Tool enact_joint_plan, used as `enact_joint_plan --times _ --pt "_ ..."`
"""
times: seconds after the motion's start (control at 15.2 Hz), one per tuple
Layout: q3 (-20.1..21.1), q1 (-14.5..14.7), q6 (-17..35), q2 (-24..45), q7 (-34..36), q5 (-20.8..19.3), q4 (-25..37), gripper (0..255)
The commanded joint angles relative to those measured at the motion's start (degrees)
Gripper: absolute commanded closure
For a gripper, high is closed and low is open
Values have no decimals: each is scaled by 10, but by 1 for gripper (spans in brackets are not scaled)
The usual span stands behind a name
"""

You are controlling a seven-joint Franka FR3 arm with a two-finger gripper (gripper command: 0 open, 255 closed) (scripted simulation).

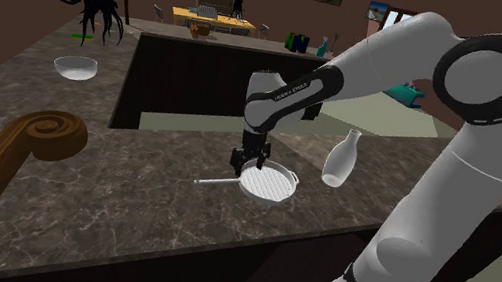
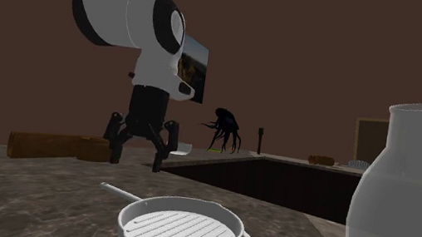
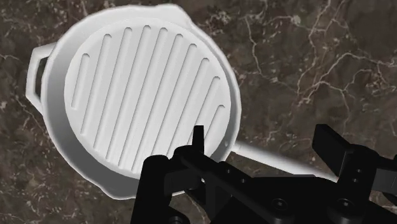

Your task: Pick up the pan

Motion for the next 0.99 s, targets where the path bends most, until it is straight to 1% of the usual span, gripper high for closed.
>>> enact_joint_plan --times 0.0,0.07,0.53,0.66,0.73,0.92 --pt "-3 -4 29 46 13 -7 20 0" --pt "-4 -4 37 60 18 -9 27 0" --pt "-4 -4 90 104 15 -7 18 0" --pt "-4 -4 94 108 15 -7 17 0" --pt "-4 -4 94 109 15 -7 19 255" --pt "-4 -4 94 108 16 -7 18 255"
